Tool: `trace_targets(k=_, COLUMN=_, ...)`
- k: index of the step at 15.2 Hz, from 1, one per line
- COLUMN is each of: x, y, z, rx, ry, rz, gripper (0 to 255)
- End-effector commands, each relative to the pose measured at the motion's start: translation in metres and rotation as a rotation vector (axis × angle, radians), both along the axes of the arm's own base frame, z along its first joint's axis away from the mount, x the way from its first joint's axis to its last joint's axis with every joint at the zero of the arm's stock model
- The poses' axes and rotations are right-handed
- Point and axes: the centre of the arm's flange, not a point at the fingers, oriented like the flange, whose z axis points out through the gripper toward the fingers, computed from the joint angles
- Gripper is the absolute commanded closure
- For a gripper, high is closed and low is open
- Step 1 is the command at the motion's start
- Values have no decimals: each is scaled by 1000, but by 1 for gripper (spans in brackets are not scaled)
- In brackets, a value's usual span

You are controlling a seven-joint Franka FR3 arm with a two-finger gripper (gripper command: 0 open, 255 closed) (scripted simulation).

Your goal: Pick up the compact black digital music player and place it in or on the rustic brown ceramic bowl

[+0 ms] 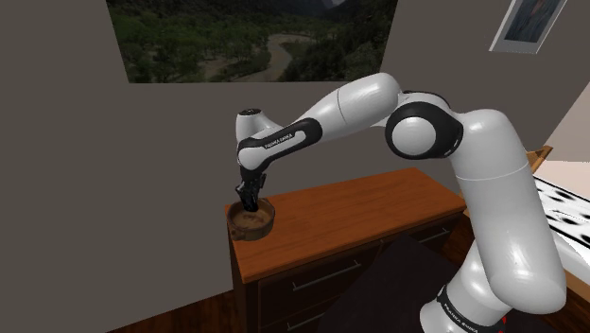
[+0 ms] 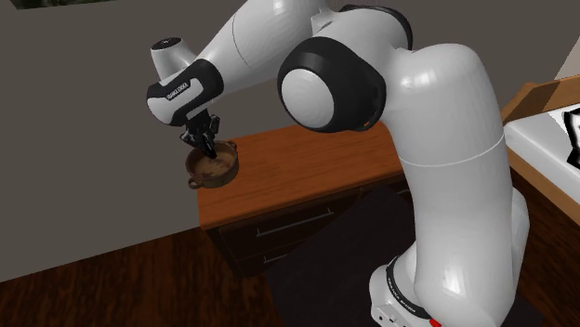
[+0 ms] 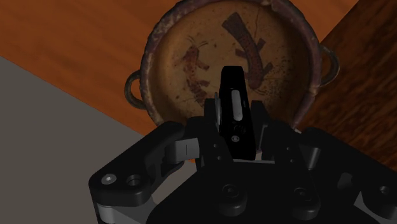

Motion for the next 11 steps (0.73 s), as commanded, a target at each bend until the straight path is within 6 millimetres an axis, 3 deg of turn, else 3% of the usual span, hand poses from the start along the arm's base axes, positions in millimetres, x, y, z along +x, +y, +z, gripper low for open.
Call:
trace_targets(k=1, x=0, y=0, z=0, rx=0, ry=0, rz=0, gripper=0)
trace_targets(k=6, x=0, y=0, z=0, rx=0, ry=0, rz=0, gripper=0)
trace_targets(k=10, x=-1, y=1, z=50, rx=0, ry=0, rz=0, gripper=0)
trace_targets(k=11, x=-1, y=1, z=50, rx=0, ry=0, rz=0, gripper=0)
